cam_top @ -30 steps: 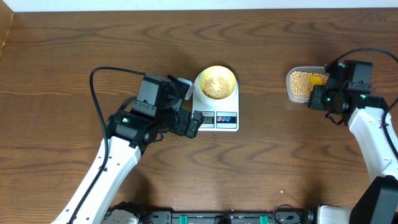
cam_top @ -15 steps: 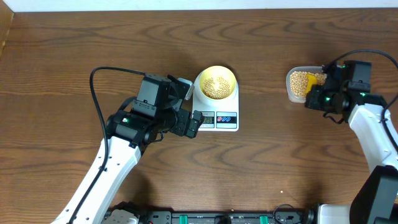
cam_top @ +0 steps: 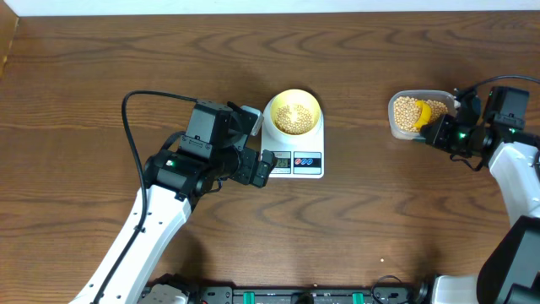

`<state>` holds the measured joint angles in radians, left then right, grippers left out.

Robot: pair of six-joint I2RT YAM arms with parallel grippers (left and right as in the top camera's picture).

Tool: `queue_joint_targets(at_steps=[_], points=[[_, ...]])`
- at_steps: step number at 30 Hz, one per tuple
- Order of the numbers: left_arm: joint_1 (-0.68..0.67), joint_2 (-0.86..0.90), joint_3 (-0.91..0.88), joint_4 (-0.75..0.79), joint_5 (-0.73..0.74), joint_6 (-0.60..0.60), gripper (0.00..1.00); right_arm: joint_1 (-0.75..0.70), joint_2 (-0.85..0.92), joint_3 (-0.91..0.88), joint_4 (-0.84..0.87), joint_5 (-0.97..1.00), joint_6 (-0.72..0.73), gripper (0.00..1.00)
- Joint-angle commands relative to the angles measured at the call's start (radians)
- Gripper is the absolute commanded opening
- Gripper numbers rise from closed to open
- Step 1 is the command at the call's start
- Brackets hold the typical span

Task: Scoop item into bowl and weigh 50g on scale
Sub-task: 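Lower the scoop into the soybeans and drag it to fill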

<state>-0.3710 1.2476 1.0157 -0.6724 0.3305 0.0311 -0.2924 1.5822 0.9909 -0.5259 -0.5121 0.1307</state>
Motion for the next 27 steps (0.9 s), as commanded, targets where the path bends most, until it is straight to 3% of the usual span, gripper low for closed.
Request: queue_joint_targets(at_steps=[1,12,27], points=[[0.003,0.0,0.001,0.001,-0.008,0.014,0.98,-0.016,0.044,0.009,0.003,-0.085,0.021,0.01],[0.003,0.0,0.001,0.001,-0.008,0.013,0.98,-0.084,0.062,0.009,0.025,-0.266,0.062,0.01],[0.003,0.0,0.001,0.001,-0.008,0.014,0.98,-0.143,0.062,0.009,0.025,-0.368,0.146,0.01]])
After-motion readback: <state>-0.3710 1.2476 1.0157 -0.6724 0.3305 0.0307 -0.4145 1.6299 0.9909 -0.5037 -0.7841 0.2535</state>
